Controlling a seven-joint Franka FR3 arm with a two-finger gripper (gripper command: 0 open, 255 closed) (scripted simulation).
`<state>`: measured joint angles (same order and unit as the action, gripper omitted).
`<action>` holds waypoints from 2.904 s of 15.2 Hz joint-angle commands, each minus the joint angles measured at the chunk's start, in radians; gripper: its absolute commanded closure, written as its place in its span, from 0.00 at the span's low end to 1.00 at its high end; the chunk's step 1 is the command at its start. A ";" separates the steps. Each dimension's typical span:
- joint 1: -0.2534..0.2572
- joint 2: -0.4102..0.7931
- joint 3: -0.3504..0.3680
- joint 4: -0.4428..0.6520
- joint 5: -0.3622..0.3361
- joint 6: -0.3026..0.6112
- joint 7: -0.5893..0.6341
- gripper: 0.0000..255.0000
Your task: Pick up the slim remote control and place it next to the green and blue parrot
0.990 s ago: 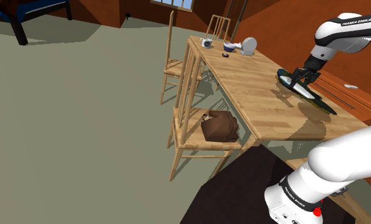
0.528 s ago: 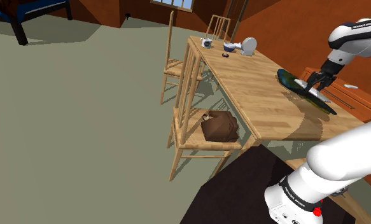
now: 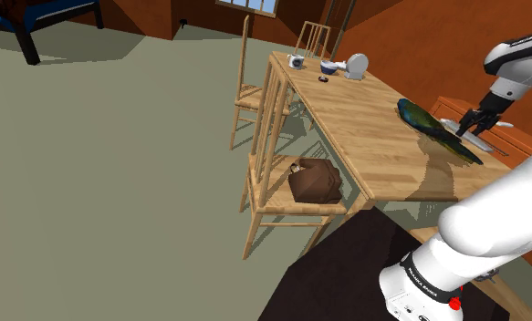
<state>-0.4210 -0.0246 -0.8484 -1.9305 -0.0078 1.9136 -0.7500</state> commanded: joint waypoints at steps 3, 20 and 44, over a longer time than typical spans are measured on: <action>-0.007 0.024 -0.008 -0.032 0.019 0.048 -0.024 1.00; -0.028 0.142 -0.006 -0.171 0.129 0.262 -0.104 1.00; -0.026 0.146 -0.009 -0.174 0.134 0.267 -0.108 0.00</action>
<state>-0.4525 0.1407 -0.8504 -2.1199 0.1475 2.2091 -0.8715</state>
